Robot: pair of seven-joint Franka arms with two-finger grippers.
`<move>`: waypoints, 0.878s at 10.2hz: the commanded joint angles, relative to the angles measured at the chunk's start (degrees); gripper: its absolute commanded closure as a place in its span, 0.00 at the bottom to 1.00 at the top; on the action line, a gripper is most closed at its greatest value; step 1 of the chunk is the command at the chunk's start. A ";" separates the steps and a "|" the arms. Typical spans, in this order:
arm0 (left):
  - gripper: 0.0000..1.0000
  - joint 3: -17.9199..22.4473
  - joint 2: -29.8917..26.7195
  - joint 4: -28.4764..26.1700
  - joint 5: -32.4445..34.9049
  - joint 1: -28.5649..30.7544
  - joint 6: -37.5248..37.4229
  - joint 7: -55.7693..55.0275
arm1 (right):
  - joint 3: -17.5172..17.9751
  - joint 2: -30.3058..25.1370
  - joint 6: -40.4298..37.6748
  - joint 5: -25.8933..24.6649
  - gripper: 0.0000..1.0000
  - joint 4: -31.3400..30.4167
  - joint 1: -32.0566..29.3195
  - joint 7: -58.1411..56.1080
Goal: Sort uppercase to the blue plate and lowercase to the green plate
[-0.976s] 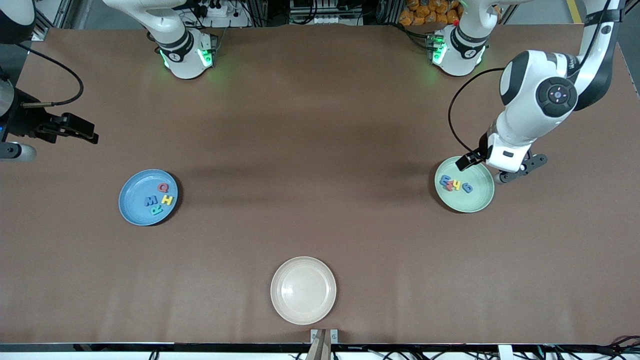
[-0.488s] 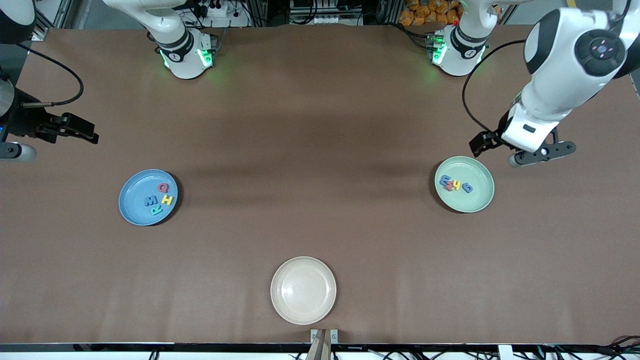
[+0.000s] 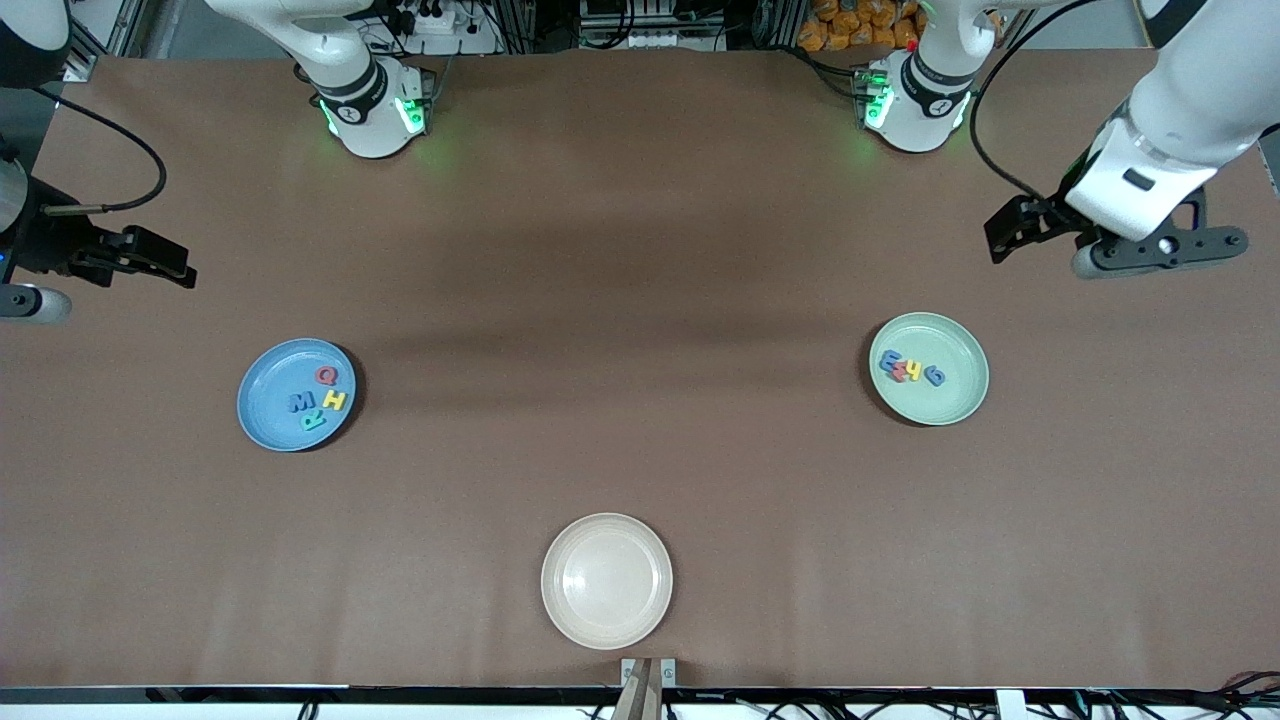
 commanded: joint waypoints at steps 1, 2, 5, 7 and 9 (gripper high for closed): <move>0.00 0.11 -0.90 3.59 -0.53 0.40 -3.16 1.85 | -0.09 -0.91 0.10 0.59 0.00 -0.45 0.15 0.85; 0.00 0.29 -1.96 3.86 -0.61 0.40 -3.16 1.94 | -0.09 -0.91 0.01 0.51 0.00 -0.45 -0.03 0.76; 0.00 -0.14 -2.41 4.92 -0.53 0.40 -3.16 1.94 | -0.09 -1.00 -0.08 -0.02 0.00 -0.45 0.14 0.41; 0.00 -0.15 -2.59 4.83 -0.53 0.40 -3.16 2.03 | -0.09 -0.91 1.40 0.15 0.00 -0.45 -0.29 0.24; 0.00 -0.15 -2.50 4.83 -0.53 0.40 -3.16 2.03 | -0.18 -1.26 2.29 -0.11 0.00 -0.98 -0.29 0.24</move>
